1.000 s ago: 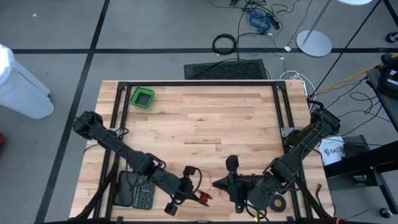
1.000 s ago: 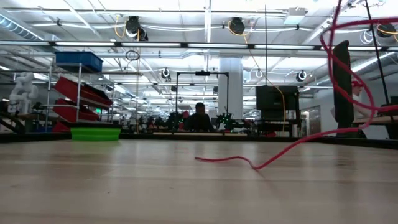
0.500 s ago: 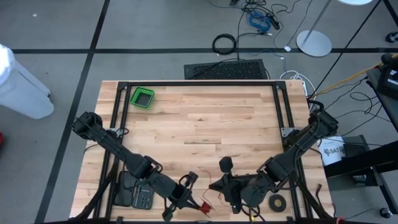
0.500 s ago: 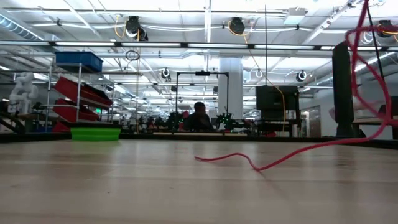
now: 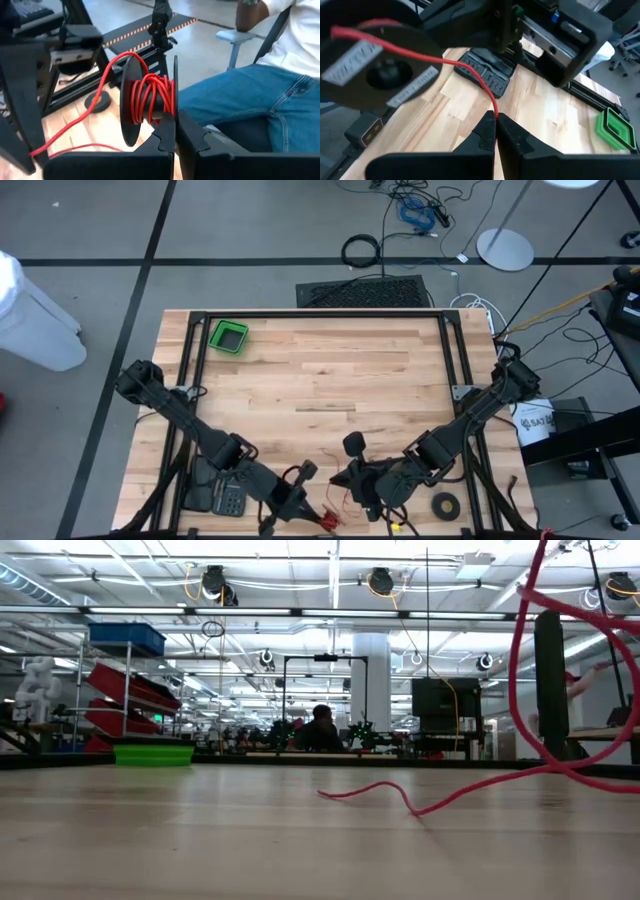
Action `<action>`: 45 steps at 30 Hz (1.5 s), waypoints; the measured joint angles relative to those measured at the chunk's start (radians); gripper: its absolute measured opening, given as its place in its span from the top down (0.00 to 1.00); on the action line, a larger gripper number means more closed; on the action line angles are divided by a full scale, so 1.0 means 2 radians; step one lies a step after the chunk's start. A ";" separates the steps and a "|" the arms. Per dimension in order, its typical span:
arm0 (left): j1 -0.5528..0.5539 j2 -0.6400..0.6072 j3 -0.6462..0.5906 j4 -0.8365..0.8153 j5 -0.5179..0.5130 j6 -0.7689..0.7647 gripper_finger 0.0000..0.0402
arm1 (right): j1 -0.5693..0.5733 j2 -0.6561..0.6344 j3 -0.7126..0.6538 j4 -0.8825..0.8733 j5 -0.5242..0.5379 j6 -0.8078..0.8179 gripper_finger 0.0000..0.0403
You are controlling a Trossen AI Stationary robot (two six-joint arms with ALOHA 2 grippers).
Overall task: Coil cords
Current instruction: Coil the red wire into the spool
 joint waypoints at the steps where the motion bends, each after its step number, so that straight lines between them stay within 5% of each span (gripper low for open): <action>1: -0.001 0.000 0.000 0.005 0.001 0.001 0.99 | 0.000 0.000 0.000 0.001 0.001 -0.004 1.00; 30: 0.004 0.009 0.000 0.032 0.006 -0.005 0.99 | 0.006 -0.011 0.000 0.117 0.019 -0.051 1.00; 45: -0.009 0.017 0.000 0.076 0.014 0.057 0.99 | -0.019 0.000 0.000 0.078 -0.048 -0.012 1.00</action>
